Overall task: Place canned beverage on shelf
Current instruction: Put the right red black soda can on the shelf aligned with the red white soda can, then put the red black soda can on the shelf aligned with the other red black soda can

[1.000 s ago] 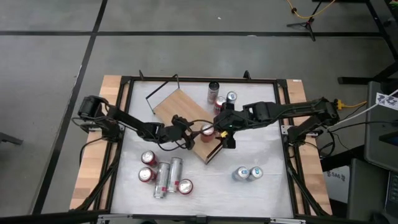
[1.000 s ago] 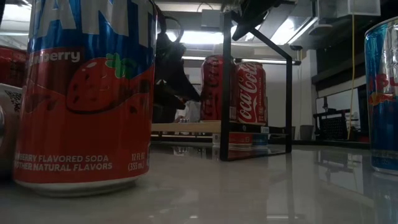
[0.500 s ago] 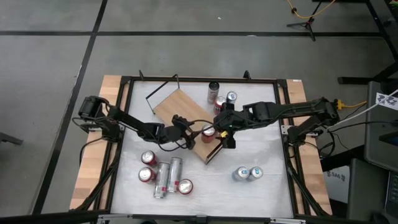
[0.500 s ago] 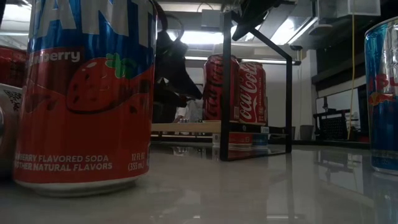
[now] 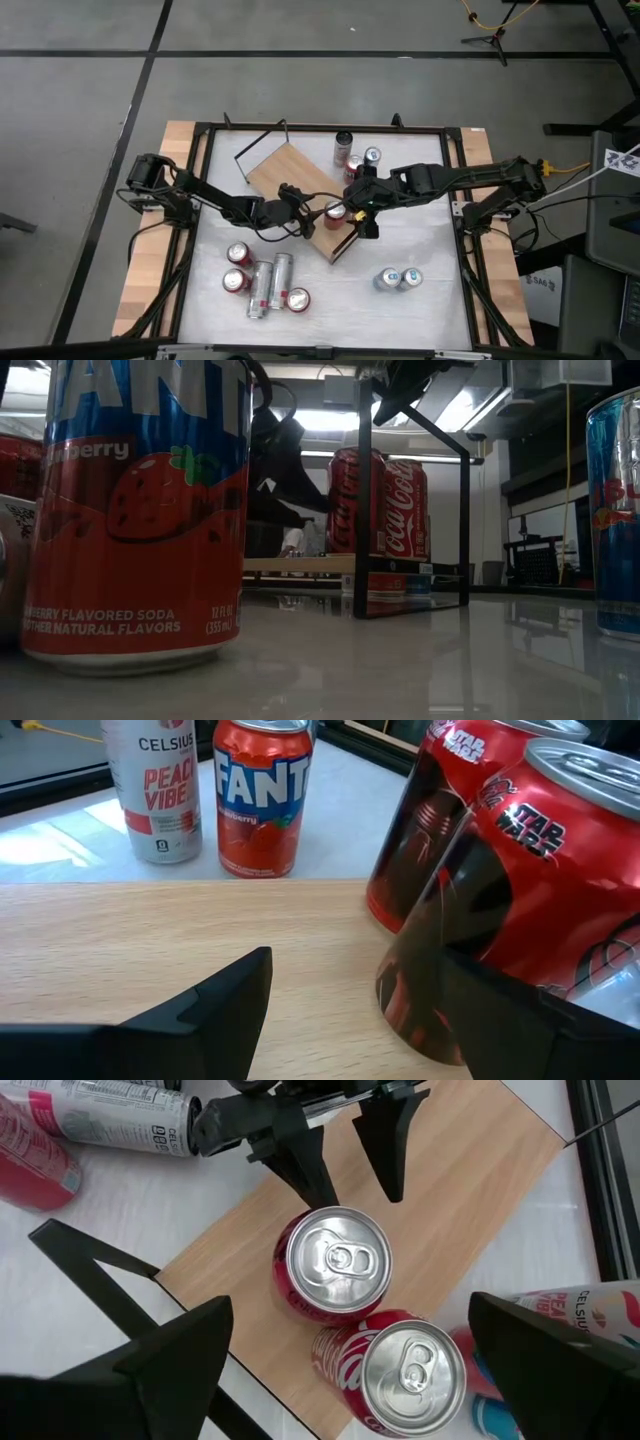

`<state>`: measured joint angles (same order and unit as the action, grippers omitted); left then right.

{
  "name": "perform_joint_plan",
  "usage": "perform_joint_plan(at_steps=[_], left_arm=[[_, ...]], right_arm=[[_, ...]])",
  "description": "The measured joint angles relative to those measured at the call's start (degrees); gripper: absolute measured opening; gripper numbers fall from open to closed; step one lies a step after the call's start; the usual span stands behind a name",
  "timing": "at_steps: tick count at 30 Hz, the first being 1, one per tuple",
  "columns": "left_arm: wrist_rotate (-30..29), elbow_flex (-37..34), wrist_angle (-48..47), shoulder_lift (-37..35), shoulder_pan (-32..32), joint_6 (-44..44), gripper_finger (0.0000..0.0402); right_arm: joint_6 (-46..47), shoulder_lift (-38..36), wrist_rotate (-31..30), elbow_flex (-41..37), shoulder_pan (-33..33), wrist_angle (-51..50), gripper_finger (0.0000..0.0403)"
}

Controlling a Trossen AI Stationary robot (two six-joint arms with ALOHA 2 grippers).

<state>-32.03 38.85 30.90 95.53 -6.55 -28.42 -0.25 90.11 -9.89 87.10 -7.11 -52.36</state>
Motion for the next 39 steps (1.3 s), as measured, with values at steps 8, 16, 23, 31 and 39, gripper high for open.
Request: perform_joint_plan(at_steps=[8, 16, 23, 31, 39], left_arm=[[1.4, 0.0, 2.2, 0.0, 0.0, 0.0, 0.0276], [3.1, 0.0, 2.9, 0.0, 0.0, 0.0, 0.0276], [3.2, 0.0, 3.4, 0.0, 0.0, 0.0, 0.0276], [2.6, 0.0, 3.5, 0.0, 0.0, 0.7, 0.0276], [1.6, 0.1, -2.3, -5.1, 0.0, 7.0, 0.0276]], right_arm=[[0.0, 0.0, 0.0, 0.0, 0.0, 0.0, 0.0395], [0.0, 0.0, 0.0, 0.0, 0.0, 0.0, 0.0395], [0.0, 0.0, 0.0, 0.0, 0.0, 0.0, 0.0395], [0.0, 0.0, 0.0, 0.0, 0.0, 0.0, 0.0395], [0.0, 0.0, 0.2, 0.0, 0.0, -0.1, 0.0395]])
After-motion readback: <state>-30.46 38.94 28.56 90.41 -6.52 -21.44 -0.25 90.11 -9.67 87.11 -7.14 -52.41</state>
